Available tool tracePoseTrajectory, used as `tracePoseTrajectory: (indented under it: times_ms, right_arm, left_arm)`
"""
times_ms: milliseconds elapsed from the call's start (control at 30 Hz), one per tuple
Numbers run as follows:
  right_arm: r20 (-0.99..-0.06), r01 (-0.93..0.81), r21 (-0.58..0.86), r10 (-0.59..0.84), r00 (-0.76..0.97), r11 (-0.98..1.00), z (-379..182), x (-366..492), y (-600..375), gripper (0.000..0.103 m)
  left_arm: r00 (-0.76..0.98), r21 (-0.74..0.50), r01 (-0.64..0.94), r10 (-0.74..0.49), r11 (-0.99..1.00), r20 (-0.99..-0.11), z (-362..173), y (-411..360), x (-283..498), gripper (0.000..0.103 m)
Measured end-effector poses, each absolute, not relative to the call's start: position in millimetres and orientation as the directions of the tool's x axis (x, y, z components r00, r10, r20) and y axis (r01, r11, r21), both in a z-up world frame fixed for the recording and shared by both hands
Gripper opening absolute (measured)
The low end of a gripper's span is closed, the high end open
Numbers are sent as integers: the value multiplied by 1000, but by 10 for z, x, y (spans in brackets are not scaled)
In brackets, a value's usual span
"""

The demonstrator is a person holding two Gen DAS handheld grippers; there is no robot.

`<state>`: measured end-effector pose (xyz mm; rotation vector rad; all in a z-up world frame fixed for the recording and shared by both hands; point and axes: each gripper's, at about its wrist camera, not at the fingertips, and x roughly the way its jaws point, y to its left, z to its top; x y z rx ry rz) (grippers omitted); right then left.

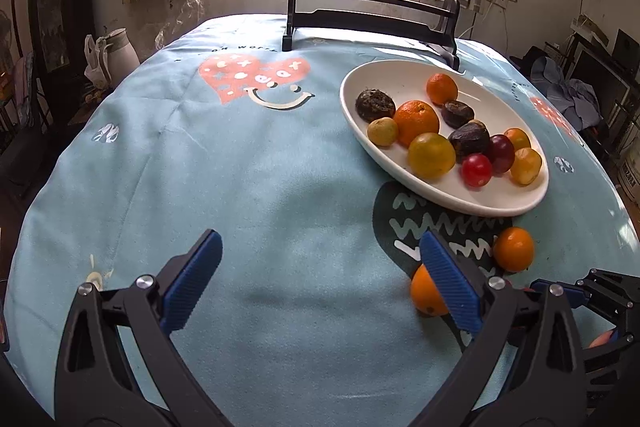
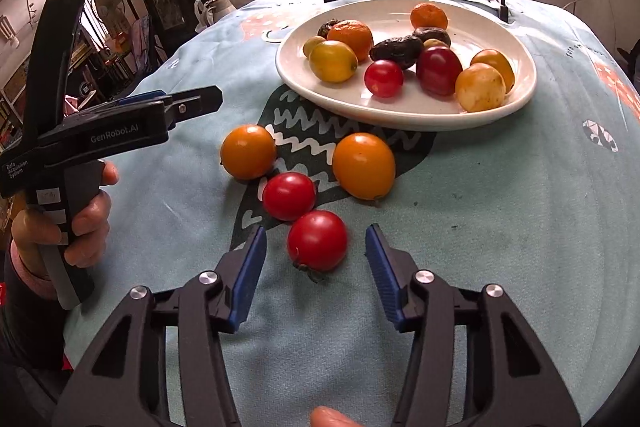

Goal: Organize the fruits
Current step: 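Grasp a red tomato with the right tool while the left tool grasps an orange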

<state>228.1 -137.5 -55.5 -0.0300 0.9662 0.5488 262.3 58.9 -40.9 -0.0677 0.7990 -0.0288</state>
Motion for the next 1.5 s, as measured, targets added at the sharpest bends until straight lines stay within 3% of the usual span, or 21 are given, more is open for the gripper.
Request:
tracePoseTrajectory:
  times_ms: [233,367,467,600,633,800,867,1167,1367,1500]
  right_arm:
    - [-795,-473,221,439,419,853,-578,2296,-1310,47]
    - [-793,-451,242,443,419,859,-589,2320,-1358,32]
    - [-784,-419,280,458,420,864,-598,2356,-1454,30]
    - [-744,-349,312,456,488,884,-524,2379,-1655,30]
    - [-733,-326,312,445,515,892,-494,2385,-1712,30]
    - [-727,-238,345,419,544,908,-504,2447,-1901,30]
    - [-733,-225,341,408,544,913,-517,2467,-1920,30]
    - [-735,-230,329,401,547,916,-518,2461,-1900,30]
    - [-735,-230,323,396,551,918,-512,2454,-1896,30]
    - [-737,-229,317,391,552,920,-516,2458,-1897,30]
  left_arm:
    - [696,-72,0,-51,997,-717,-413,592,2629,101]
    - [694,-71,-2,-49,997,-718,-418,594,2631,101]
    - [689,-77,1,-57,997,-723,-425,600,2634,101]
    - [671,-121,113,-165,986,-723,-425,494,2597,99]
    - [669,-116,160,-194,980,-718,-416,426,2566,97]
    - [623,-54,335,-264,941,-737,-484,63,2462,60]
    - [598,-61,345,-269,937,-755,-543,30,2480,51]
    - [564,-100,340,-288,935,-774,-640,23,2548,49]
    - [552,-95,341,-281,935,-785,-688,2,2578,39]
    - [555,-91,342,-279,935,-784,-691,-4,2581,39]
